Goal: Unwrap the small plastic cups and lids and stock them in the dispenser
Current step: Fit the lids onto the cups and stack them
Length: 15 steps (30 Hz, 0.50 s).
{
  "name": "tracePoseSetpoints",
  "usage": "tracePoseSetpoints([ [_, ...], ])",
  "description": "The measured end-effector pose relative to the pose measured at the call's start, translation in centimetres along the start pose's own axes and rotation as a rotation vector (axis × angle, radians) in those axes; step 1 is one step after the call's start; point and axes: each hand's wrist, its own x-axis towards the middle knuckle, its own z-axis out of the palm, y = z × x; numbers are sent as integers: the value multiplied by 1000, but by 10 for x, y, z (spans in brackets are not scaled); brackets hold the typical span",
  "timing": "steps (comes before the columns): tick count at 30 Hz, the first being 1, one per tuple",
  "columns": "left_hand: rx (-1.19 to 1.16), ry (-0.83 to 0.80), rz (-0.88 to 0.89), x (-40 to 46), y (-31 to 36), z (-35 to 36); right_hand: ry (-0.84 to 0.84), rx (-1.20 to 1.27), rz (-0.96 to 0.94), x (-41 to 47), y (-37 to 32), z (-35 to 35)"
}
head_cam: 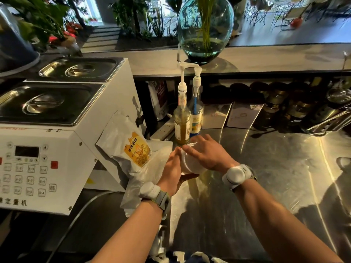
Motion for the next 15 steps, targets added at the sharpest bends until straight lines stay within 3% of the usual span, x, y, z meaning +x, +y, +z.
tracePoseSetpoints([
  [5,-237,-92,-105,-4,-1,-6,65,0,-14,-2,2,4],
  [9,-199,-105,-50,-8,-1,-5,63,-3,-33,-2,4,2],
  [15,-164,-73,-35,-1,-5,-8,125,195,-24,-3,8,5],
])
